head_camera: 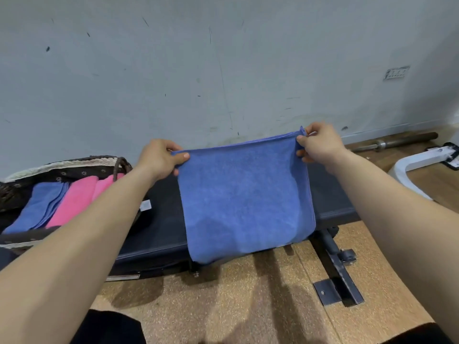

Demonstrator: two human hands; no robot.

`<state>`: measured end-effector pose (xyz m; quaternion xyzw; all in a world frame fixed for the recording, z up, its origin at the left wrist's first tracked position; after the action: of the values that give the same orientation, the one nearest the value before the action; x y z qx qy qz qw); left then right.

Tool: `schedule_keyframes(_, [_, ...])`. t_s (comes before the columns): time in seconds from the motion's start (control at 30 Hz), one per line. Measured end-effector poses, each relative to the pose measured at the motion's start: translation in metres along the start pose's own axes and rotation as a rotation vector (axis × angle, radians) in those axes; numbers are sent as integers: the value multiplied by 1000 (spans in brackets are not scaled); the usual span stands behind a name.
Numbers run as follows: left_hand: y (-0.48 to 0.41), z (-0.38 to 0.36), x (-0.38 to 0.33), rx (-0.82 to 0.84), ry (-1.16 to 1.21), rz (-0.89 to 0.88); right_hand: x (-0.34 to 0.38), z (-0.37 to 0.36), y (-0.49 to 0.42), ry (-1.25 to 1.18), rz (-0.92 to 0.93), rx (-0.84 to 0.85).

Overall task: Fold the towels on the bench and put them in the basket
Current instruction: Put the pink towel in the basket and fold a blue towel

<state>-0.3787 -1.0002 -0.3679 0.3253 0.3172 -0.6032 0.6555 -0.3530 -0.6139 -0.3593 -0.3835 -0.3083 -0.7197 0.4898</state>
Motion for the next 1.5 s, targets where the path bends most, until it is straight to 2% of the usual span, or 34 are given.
schedule_keyframes(0.17, [-47,-17,10,-94,285,93,1,-28,-53,-139,-74,52])
schedule_keyframes(0.33, [-73,-16,5,-130,279,48,0,-38,-84,-235,-102,69])
schedule_keyframes(0.47, [-53,-16,4,-123,265,-6,-14,-38,-75,-266,-90,79])
schedule_keyframes(0.63, [3,-24,25,-72,71,-58,-57,-34,-19,-179,-51,79])
schedule_keyframes(0.77, [50,-34,33,-22,-66,-105,-78,-25,17,77,-46,103])
schedule_keyframes(0.9, [72,-50,27,51,-271,-181,-89,-29,34,75,-122,194])
schedule_keyframes(1.03, [91,-64,32,100,-446,-213,-100,-29,47,3,-169,205])
schedule_keyframes(1.17, [97,-67,39,83,-493,-211,-102,-25,49,-61,-181,193])
schedule_keyframes(1.4, [101,-59,33,54,-445,-223,-94,-19,48,175,-40,128])
schedule_keyframes(1.5, [103,-62,38,101,-519,-216,-95,-21,48,293,11,169])
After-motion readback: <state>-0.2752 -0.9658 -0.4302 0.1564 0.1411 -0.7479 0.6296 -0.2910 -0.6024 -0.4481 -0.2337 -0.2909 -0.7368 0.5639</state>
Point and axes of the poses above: each hand's wrist, its own y-axis away from the middle knuckle, its own z-axis out of the back of the hand, x = y × z, the point moved 8 cm from there along -y, towards the middle knuckle, and after that the axes turned 5 degrees about y, right-handed, at the moved point
